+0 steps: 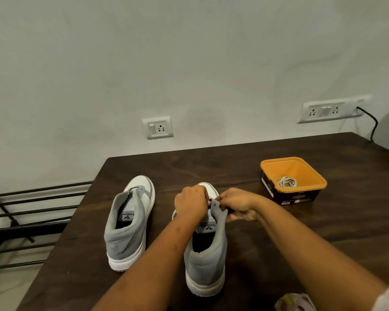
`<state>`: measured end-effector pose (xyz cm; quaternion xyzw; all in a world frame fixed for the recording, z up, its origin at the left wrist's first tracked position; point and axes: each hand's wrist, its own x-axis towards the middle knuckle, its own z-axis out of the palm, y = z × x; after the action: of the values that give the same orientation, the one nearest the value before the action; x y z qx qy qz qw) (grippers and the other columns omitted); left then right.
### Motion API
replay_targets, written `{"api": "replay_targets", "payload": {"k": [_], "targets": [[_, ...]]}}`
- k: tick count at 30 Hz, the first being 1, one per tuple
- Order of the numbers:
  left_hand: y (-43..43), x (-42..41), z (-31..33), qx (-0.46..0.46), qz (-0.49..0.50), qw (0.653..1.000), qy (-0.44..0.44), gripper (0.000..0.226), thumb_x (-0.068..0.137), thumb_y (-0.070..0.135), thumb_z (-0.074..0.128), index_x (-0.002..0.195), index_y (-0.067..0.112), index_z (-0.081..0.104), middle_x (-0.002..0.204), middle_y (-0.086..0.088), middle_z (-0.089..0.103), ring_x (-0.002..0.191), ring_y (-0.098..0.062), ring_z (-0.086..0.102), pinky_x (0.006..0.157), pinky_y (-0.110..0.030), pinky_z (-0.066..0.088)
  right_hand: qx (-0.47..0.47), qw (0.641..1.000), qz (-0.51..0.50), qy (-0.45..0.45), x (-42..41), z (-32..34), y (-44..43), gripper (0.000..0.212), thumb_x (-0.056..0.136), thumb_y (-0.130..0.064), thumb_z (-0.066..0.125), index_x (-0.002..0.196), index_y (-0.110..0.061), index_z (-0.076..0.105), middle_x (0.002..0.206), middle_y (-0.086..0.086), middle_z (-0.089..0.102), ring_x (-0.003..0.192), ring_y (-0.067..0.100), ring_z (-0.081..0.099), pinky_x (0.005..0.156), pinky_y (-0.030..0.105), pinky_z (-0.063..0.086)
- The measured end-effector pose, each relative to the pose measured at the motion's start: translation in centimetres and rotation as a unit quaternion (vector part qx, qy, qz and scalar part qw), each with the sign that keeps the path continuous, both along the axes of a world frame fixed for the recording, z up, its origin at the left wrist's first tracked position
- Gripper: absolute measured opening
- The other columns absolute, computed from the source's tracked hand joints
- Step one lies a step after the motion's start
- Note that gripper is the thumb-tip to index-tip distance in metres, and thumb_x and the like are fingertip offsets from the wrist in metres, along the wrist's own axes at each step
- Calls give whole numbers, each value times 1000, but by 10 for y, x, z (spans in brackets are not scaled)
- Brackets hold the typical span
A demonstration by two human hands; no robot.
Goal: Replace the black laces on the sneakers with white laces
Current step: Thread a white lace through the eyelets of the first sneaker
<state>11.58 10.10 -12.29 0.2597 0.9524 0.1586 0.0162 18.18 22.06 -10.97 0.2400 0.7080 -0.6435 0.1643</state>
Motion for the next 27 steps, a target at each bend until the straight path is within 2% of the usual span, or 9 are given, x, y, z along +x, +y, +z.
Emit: {"api": "replay_targets", "payload": {"k": [4, 8, 13, 18, 21, 23, 25, 27], "targets": [[1, 0, 0, 35, 30, 997, -57, 12, 88, 21, 60, 92, 25, 69, 104, -3, 67, 100, -23, 60, 83, -35, 49, -14, 1000, -2, -4, 1, -1, 2, 36, 91, 13, 34, 121, 11, 56, 109, 23, 59, 84, 22, 63, 66, 31, 59], [3, -1, 0, 28, 36, 997, -56, 13, 88, 21, 59, 94, 26, 70, 106, -4, 66, 102, -22, 57, 85, -36, 49, -27, 1000, -7, -4, 1, -1, 4, 36, 91, 15, 34, 120, 11, 56, 111, 24, 59, 85, 23, 64, 63, 31, 59], [5, 2, -4, -22, 12, 1000, 0, 25, 94, 25, 52, 116, 22, 63, 118, -7, 59, 113, -22, 49, 91, -35, 46, -33, 999, -14, -7, 1, -3, 4, 34, 90, 15, 36, 115, 10, 58, 114, 25, 60, 91, 26, 65, 70, 34, 59], [3, 2, -10, 26, 30, 998, -46, 18, 92, 24, 54, 105, 26, 67, 113, -3, 62, 113, -21, 47, 87, -35, 44, -54, 998, -31, -1, 4, -3, 6, 32, 90, 9, 43, 119, 11, 58, 121, 27, 60, 106, 31, 64, 79, 37, 59], [3, 0, -11, 73, 51, 991, -97, 12, 89, 24, 58, 86, 32, 67, 110, -3, 62, 101, -22, 56, 86, -36, 50, -57, 998, -41, 2, 6, -4, 6, 30, 90, 3, 50, 117, 9, 59, 116, 24, 62, 100, 27, 65, 80, 37, 59], [2, -2, -11, 93, 55, 987, -119, 20, 88, 22, 61, 70, 33, 61, 105, -2, 65, 95, -21, 59, 85, -37, 51, -56, 998, -42, 7, 5, -6, 6, 23, 91, -1, 53, 110, 6, 63, 106, 19, 63, 95, 24, 64, 83, 38, 58], [2, -5, -11, 96, 53, 987, -120, 22, 88, 20, 61, 69, 30, 62, 99, 1, 68, 93, -20, 61, 84, -36, 52, -55, 997, -50, 5, 4, -10, 5, 17, 95, -8, 53, 103, 0, 66, 101, 15, 64, 93, 21, 61, 87, 40, 57], [3, -6, -11, 95, 43, 988, -111, 20, 89, 18, 59, 72, 29, 63, 96, 2, 69, 91, -18, 61, 82, -34, 52, -45, 997, -56, 8, 2, -14, 4, 22, 98, -11, 48, 105, -2, 67, 100, 13, 65, 85, 17, 61, 87, 42, 57]]}}
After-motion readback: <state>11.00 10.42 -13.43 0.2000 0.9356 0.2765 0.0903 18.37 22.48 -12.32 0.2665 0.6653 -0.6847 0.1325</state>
